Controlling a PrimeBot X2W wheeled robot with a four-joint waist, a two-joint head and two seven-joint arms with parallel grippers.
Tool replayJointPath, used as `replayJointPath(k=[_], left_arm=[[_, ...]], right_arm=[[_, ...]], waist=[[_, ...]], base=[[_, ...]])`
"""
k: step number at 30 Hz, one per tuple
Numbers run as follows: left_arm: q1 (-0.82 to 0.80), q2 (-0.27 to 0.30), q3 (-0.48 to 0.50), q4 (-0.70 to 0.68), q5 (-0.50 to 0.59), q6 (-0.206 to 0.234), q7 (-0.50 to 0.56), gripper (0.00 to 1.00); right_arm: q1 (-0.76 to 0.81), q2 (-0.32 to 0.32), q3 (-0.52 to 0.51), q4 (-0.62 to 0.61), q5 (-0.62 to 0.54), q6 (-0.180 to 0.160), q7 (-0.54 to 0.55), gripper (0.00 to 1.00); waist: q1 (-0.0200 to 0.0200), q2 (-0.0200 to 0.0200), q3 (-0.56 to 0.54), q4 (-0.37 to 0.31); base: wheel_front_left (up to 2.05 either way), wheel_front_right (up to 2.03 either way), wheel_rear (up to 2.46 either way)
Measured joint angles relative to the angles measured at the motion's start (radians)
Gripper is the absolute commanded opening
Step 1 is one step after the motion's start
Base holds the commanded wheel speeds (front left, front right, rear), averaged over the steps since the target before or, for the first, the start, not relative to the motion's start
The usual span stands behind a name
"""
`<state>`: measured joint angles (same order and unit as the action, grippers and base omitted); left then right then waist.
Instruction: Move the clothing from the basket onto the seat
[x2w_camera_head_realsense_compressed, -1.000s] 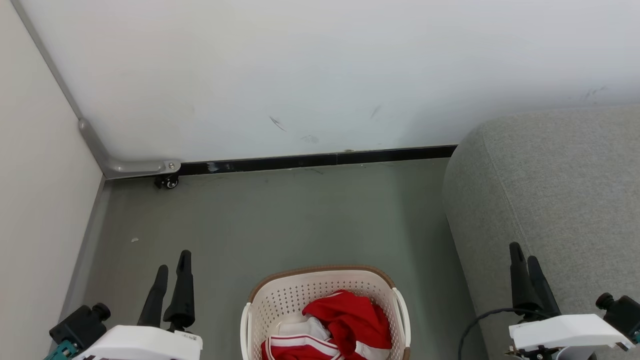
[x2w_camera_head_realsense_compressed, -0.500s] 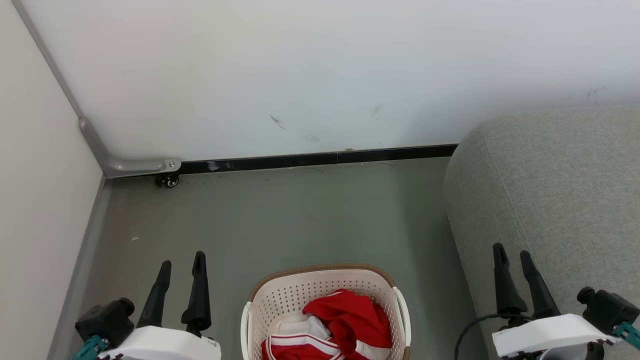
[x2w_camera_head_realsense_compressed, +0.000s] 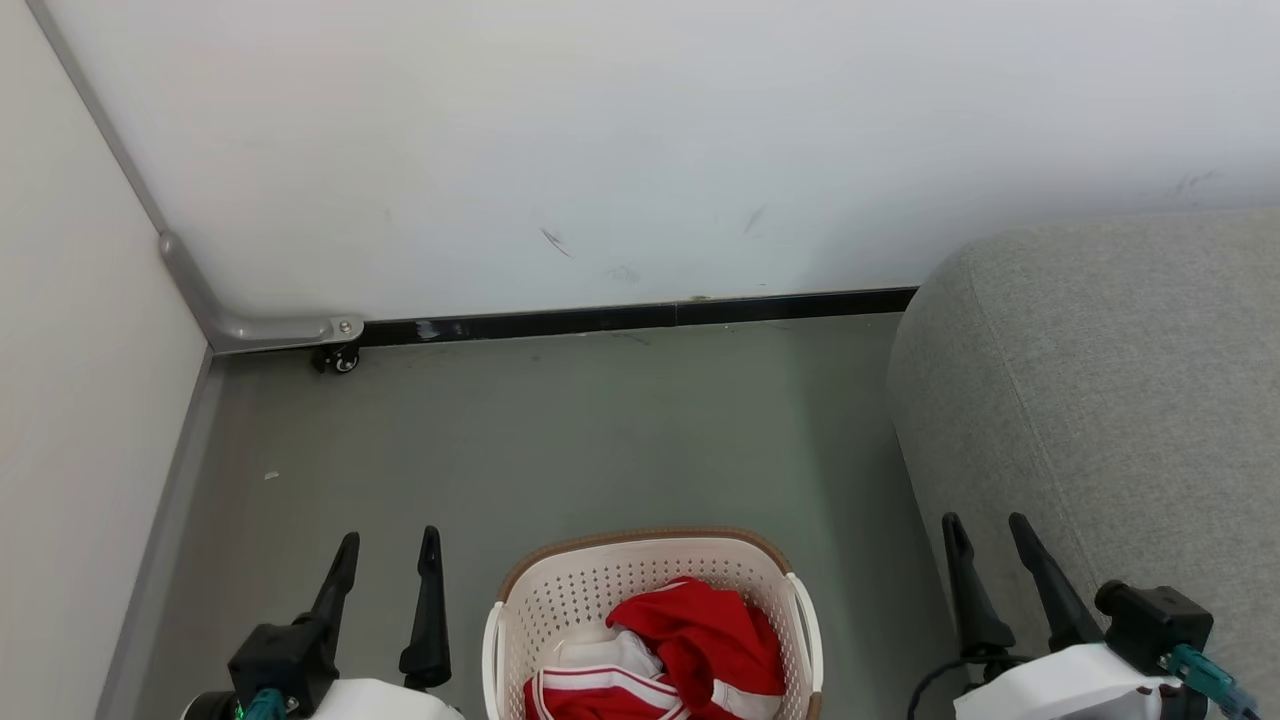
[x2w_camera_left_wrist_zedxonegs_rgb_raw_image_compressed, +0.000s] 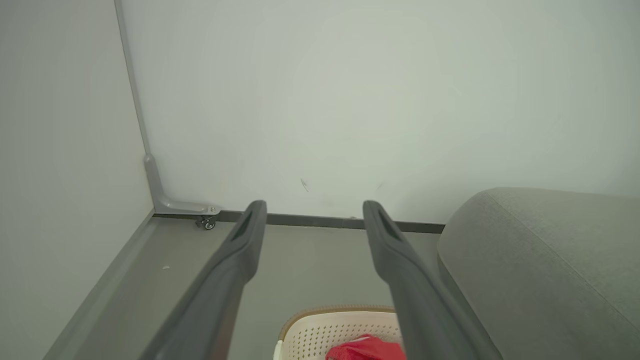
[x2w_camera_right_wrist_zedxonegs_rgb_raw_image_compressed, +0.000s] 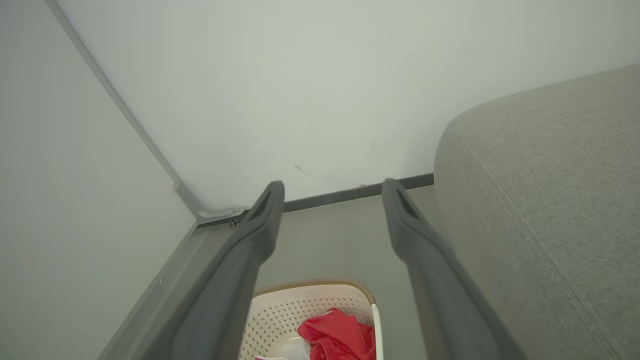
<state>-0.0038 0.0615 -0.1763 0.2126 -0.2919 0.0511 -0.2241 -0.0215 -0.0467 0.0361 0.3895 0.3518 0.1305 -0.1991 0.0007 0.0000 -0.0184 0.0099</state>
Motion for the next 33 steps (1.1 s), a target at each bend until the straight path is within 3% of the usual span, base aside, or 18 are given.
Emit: replayJointPath(k=[8,33], left_arm=[[0.000,0.000,-0.010,0.021,0.091,0.021,-0.023,1.00],[-0.002,-0.005,-0.003,0.078,0.107,0.042,-0.023,1.00]], right_arm=[[-0.007,0.000,0.003,0.009,-0.108,0.000,-0.012,1.00],[-0.020,0.000,0.014,0.036,-0.069,0.000,-0.012,1.00]], waist=[[-0.0001,0.0000,0.001,0.002],[-0.0003,0.0000,0.013,0.001]], base=[[0.00,0.00,0.00],[0.00,0.00,0.00]])
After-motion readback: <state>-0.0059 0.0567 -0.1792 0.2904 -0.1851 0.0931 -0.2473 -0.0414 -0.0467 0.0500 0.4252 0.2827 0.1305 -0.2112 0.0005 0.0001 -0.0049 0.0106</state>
